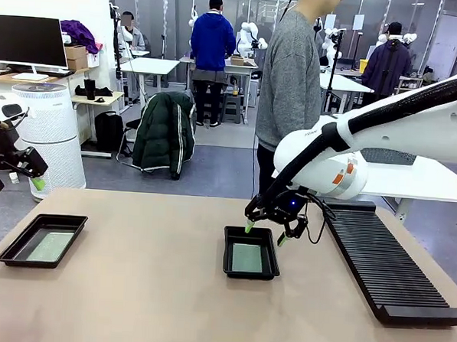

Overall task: Inspect and transfer BCBs to ESD trays.
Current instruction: Pick up the Blank PCB from the PCB Rack and place it in the right ESD tray.

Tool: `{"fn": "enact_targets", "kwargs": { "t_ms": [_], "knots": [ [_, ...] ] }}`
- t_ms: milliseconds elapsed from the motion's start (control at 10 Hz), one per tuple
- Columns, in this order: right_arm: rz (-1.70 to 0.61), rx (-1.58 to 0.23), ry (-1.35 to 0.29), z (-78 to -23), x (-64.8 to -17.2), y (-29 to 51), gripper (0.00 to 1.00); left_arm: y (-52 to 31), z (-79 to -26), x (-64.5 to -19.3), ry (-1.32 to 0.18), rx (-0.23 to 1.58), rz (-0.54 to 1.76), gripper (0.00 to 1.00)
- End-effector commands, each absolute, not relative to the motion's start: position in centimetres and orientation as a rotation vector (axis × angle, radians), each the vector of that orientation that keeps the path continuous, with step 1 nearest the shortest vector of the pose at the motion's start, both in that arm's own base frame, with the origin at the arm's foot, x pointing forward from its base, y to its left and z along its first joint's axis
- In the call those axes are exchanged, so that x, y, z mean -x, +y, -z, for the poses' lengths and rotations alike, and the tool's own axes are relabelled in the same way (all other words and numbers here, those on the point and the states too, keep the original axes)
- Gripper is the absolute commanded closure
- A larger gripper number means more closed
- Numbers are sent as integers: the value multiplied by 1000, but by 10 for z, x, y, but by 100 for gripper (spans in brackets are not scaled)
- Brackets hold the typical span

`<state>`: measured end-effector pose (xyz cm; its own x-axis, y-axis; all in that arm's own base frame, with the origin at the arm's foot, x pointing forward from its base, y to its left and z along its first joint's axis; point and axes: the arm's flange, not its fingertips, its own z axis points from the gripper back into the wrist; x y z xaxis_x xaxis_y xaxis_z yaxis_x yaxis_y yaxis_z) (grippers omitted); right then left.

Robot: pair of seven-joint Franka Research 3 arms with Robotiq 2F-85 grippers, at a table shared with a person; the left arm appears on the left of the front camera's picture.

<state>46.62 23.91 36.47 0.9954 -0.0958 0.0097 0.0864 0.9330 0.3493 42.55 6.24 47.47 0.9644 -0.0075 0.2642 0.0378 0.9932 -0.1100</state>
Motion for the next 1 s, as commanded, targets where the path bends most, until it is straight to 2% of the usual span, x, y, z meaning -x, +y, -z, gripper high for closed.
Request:
{"fn": "enact_targets", "kwargs": {
  "t_ms": [0,200,900],
  "knots": [
    [112,-312,-10,-380,-464,240,0,64,-473,-426,-271,107,22,0],
    [138,-309,-48,-387,-463,239,0,64,-473,-426,-271,107,22,0],
    [95,-340,-19,-376,-463,239,0,64,-473,-426,-271,107,22,0]
  ]
}}
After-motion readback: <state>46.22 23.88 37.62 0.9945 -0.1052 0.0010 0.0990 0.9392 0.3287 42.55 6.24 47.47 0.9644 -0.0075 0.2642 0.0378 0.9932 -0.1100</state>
